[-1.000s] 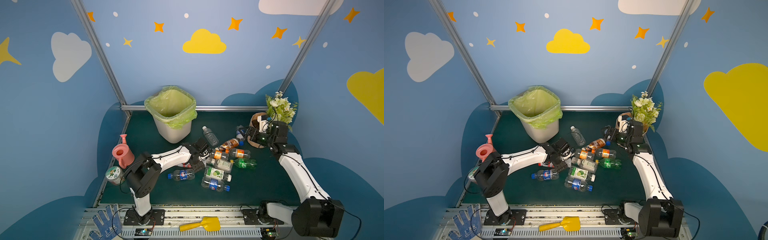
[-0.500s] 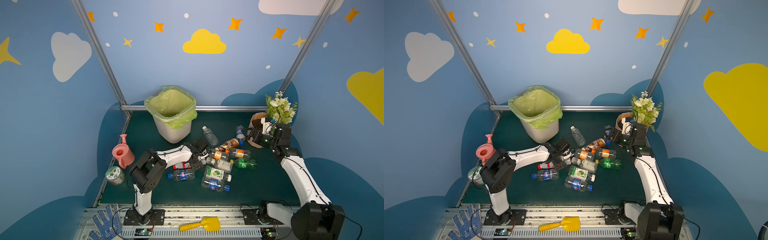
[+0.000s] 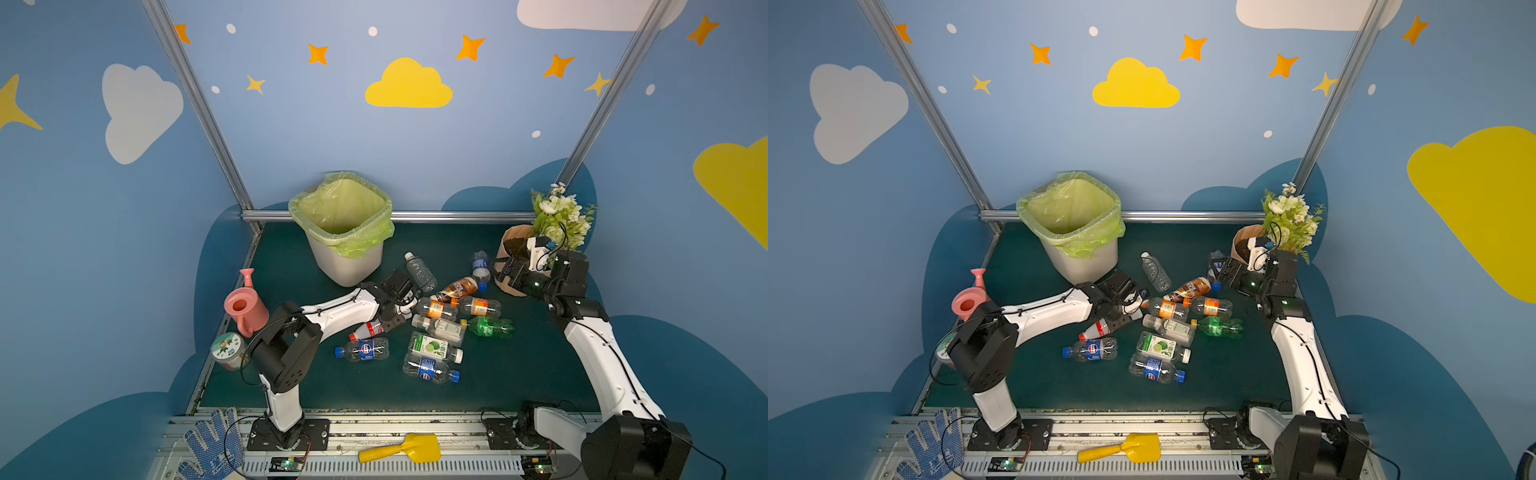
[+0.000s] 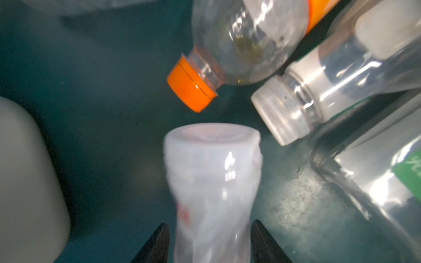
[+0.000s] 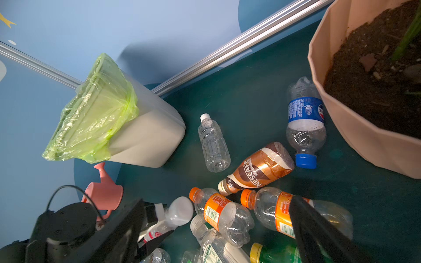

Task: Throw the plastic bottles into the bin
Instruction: 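Lower the left gripper onto the red-capped white bottle and close it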

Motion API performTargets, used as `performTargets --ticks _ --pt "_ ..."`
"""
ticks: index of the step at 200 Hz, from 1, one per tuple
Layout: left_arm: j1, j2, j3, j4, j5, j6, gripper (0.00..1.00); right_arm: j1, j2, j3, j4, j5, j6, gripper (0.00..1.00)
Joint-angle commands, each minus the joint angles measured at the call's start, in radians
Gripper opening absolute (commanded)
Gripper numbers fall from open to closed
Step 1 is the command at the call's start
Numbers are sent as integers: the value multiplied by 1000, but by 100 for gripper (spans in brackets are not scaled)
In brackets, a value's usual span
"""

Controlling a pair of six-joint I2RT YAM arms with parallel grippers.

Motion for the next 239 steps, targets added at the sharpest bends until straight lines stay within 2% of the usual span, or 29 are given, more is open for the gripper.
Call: performTargets --ticks 1,60,79,105,115,133,152,170,196,239 --pt "2 -72 8 32 -28 11 56 -8 -22 -14 -6 -2 -5 97" --pt "0 -330 -12 227 -70 -7 57 -12 -23 -31 9 -4 7 97" --pt "-2 -452 -42 371 -76 -21 57 -12 -24 -32 9 -4 8 97" --pt "0 -609 -113 659 -68 -9 58 -13 -27 -38 13 -2 11 97" --pt "8 -637 -98 692 -51 1 58 -12 -27 -42 15 -3 14 97" --pt "24 -625 -8 588 -14 20 62 -12 -27 -50 22 -11 20 97" --pt "41 -542 99 316 55 33 76 -13 -29 -61 26 -11 25 97" --pt "42 -455 114 140 70 37 79 -15 -36 -65 11 -2 20 97" --pt "43 -375 62 60 81 0 84 -23 -50 -64 -2 10 9 97" --pt "43 -244 32 -12 82 -49 83 -31 -40 -71 -2 1 17 97"
